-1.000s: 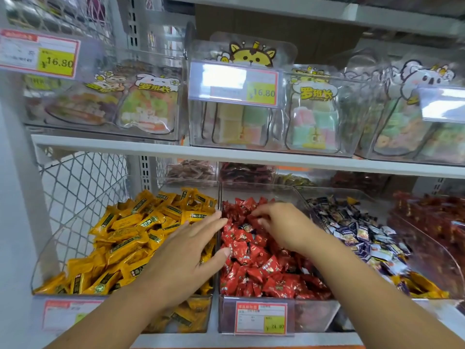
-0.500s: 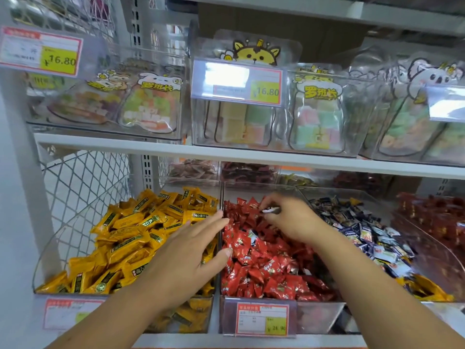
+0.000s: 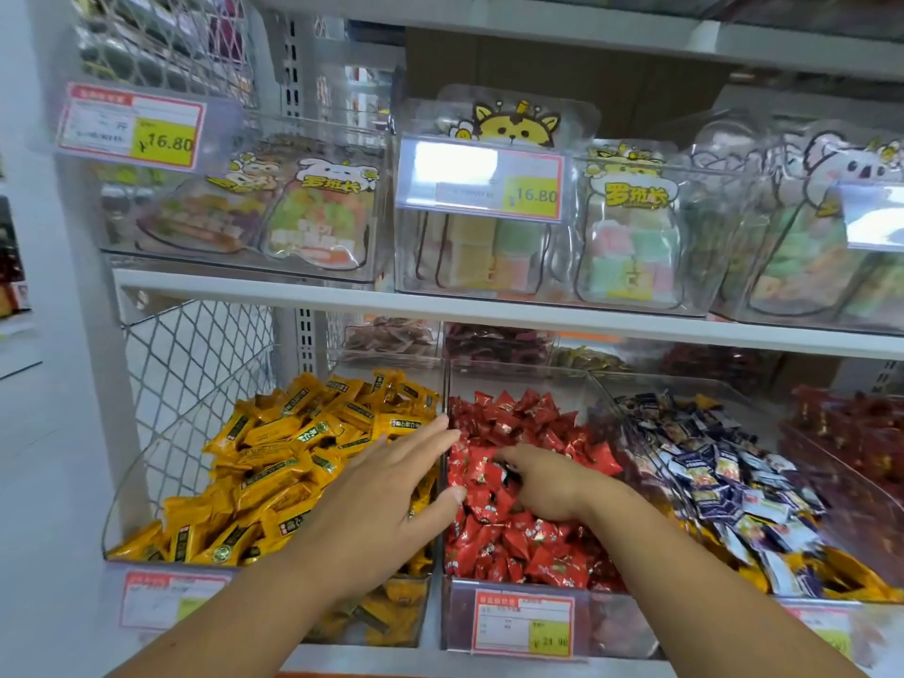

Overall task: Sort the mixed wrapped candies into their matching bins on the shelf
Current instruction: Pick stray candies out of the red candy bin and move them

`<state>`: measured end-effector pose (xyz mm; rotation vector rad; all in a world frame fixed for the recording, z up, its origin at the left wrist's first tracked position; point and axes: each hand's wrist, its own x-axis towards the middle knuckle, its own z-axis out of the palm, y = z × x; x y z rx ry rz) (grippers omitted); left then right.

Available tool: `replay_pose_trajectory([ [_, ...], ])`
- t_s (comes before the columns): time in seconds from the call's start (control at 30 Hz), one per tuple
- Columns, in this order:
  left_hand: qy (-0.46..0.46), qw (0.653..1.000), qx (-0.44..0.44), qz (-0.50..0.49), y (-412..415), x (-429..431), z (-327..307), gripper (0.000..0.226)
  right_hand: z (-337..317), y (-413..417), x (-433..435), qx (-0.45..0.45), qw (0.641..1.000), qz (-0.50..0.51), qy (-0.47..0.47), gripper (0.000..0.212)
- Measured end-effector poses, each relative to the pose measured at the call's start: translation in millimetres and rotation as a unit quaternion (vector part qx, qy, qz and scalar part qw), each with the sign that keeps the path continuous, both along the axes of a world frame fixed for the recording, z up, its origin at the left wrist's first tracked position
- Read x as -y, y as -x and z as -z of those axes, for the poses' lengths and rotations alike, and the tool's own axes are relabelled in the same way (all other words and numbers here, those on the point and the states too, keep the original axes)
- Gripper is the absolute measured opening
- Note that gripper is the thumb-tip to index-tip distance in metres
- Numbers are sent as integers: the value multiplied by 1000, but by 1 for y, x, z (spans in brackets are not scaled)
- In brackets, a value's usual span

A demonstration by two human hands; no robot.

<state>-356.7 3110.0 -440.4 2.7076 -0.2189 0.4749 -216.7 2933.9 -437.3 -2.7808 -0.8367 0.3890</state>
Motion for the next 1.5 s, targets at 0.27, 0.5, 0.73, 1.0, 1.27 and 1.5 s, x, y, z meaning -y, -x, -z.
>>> replay_pose_trajectory([
  [0.27, -10, 1000, 0, -2, -2, -1, 2, 72, 1, 2, 16, 71, 989, 17, -132, 11],
  [0.5, -14, 1000, 4, -6, -2, -1, 4, 73, -21, 13, 39, -25, 955, 19, -294, 6],
  [0.73, -13, 1000, 6, -9, -2, 0, 6, 73, -18, 22, 40, -37, 957, 57, -281, 22],
  [1.0, -2, 1000, 9, -8, -4, -1, 8, 80, -30, 40, 47, -67, 965, 4, -253, 16],
  [1.27, -7, 1000, 7, -10, -3, -1, 7, 77, -37, 42, 51, 59, 951, 30, -301, 25],
  [1.5, -5, 1000, 4, -9, -3, -2, 8, 77, -49, -6, 123, 257, 918, 157, -257, 44],
])
